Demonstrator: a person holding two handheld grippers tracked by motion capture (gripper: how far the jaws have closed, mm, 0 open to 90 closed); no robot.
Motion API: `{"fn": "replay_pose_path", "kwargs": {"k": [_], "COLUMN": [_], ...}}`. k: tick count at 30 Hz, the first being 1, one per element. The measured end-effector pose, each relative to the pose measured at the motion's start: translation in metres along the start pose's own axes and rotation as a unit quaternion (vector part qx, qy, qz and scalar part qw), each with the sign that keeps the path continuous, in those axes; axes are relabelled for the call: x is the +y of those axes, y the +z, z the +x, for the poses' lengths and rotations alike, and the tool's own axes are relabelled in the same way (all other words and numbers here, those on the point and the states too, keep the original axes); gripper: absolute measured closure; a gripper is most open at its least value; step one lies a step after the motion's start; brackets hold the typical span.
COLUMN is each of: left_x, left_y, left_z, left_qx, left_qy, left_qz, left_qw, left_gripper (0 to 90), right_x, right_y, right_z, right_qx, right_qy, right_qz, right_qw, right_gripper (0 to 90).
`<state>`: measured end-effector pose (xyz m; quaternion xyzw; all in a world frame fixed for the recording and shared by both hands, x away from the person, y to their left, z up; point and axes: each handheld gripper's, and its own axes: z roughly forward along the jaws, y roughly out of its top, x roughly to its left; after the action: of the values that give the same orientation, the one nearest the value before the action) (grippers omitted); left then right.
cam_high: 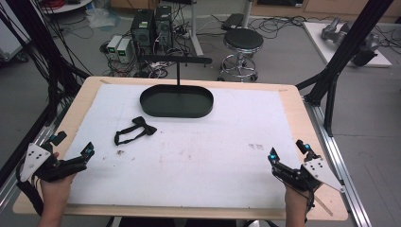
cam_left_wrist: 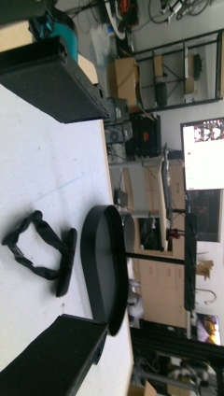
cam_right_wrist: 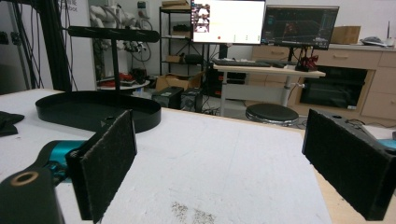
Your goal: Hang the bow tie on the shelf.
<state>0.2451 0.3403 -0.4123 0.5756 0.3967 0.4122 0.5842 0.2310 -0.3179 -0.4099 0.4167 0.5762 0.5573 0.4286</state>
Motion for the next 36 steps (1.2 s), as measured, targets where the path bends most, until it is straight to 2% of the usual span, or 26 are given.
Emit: {"fn": "replay_pose_path", "kwargs": {"k": [7, 11, 14, 15, 17, 19, 20, 21, 22, 23, 24, 25, 27, 28, 31, 32, 34, 35, 36], "left_x": [0.002, 0.003, 0.004, 0.004, 0.004, 0.003, 0.003, 0.003, 0.005, 0.007, 0.011, 0.011, 0.015, 0.015, 0.012, 0.010, 0.006, 0.002, 0.002], "left_y": [0.002, 0.005, 0.011, 0.011, 0.014, 0.019, 0.024, 0.024, 0.026, 0.029, 0.033, 0.033, 0.038, 0.042, 0.055, 0.060, 0.067, 0.074, 0.074], "left_z": [0.001, 0.001, 0.002, 0.002, 0.001, 0.001, -0.001, -0.001, -0.002, -0.003, -0.004, -0.004, -0.004, -0.003, -0.003, -0.003, -0.005, -0.008, -0.008], "left_qx": [-0.011, -0.014, -0.023, -0.023, -0.024, -0.037, -0.050, -0.050, -0.052, -0.055, -0.070, -0.070, -0.091, -0.102, -0.126, -0.133, -0.144, -0.154, -0.154], "left_qy": [-0.005, -0.008, -0.015, -0.015, -0.012, -0.009, -0.003, -0.003, 0.001, 0.006, 0.007, 0.007, 0.006, 0.008, 0.014, 0.013, 0.018, 0.027, 0.027], "left_qz": [-0.004, 0.005, 0.029, 0.029, 0.044, 0.062, 0.077, 0.077, 0.084, 0.091, 0.096, 0.096, 0.102, 0.111, 0.150, 0.160, 0.175, 0.186, 0.186], "left_qw": [0.9999, 0.9999, 0.9992, 0.9992, 0.9987, 0.9973, 0.9958, 0.9958, 0.9951, 0.9943, 0.9929, 0.9929, 0.9906, 0.9886, 0.9806, 0.9781, 0.9739, 0.9699, 0.9699], "left_gripper": [1.7, 1.8, 1.8, 1.8, 2.5, 2.8, 4.2, 9.1, 9.1, 14.5, 14.7, 16.5, 19.4, 20.9, 23.2, 26.8, 27.9, 31.5, 32.4], "right_x": [0.000, -0.001, -0.001, 0.000, 0.000, 0.001, 0.001, 0.001, 0.001, 0.002, 0.002, 0.002, 0.001, 0.001, 0.000, 0.000, 0.000, 0.000, 0.000], "right_y": [-0.001, -0.001, -0.002, -0.003, -0.003, -0.005, -0.005, -0.005, -0.005, -0.006, -0.006, -0.006, -0.005, -0.005, -0.004, -0.003, -0.003, -0.003, -0.003], "right_z": [0.000, -0.001, -0.001, -0.001, -0.001, -0.001, -0.002, -0.002, -0.002, -0.002, -0.002, -0.003, -0.002, -0.002, -0.002, -0.001, -0.001, -0.001, -0.001], "right_qx": [0.001, 0.001, 0.000, 0.000, 0.000, 0.000, 0.000, 0.000, 0.000, 0.001, 0.001, 0.001, 0.002, 0.003, 0.004, 0.006, 0.007, 0.007, 0.007], "right_qy": [0.001, 0.000, 0.004, 0.005, 0.005, 0.009, 0.007, 0.007, 0.008, 0.010, 0.010, 0.010, 0.013, 0.012, 0.012, 0.011, 0.009, 0.010, 0.010], "right_qz": [0.003, 0.004, 0.004, 0.004, 0.003, 0.002, 0.000, 0.000, -0.001, -0.003, -0.004, -0.004, -0.003, -0.002, 0.001, 0.003, 0.003, 0.003, 0.003], "right_qw": [1.0000, 1.0000, 1.0000, 1.0000, 1.0000, 1.0000, 1.0000, 1.0000, 1.0000, 0.9999, 0.9999, 0.9999, 0.9999, 0.9999, 0.9999, 0.9999, 0.9999, 0.9999, 0.9999], "right_gripper": [9.2, 9.2, 9.2, 9.2, 9.2, 9.2, 9.1, 9.1, 9.1, 9.1, 9.1, 9.2, 9.2, 9.1, 9.2, 9.1, 9.2, 9.2, 9.2]}}
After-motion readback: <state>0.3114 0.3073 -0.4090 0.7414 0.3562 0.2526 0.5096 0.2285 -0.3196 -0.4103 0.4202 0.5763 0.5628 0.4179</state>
